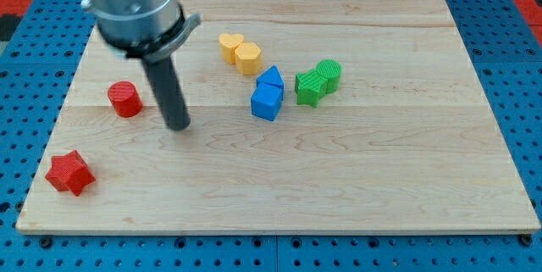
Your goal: Push red circle closer to the red star
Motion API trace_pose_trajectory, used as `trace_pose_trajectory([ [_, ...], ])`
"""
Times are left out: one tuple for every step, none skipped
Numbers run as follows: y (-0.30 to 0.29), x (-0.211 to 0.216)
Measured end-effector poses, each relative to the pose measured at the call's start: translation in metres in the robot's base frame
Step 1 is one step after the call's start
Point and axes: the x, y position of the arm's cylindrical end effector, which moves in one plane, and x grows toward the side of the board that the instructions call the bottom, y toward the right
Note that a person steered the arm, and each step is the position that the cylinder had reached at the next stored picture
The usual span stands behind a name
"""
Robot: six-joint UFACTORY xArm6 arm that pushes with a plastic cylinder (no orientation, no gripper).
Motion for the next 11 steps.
trace_pose_trajectory([
  [-0.023,-0.038],
  [-0.054,-0.043],
  [-0.074,-0.006],
  [-0.076,0.001],
  [-0.085,-0.032],
  [-0.145,-0.025],
  [-0.130,0.013],
  [-0.122,-0.008],
  [-0.099,-0.035],
  [-0.092,-0.008],
  [-0.109,0.022],
])
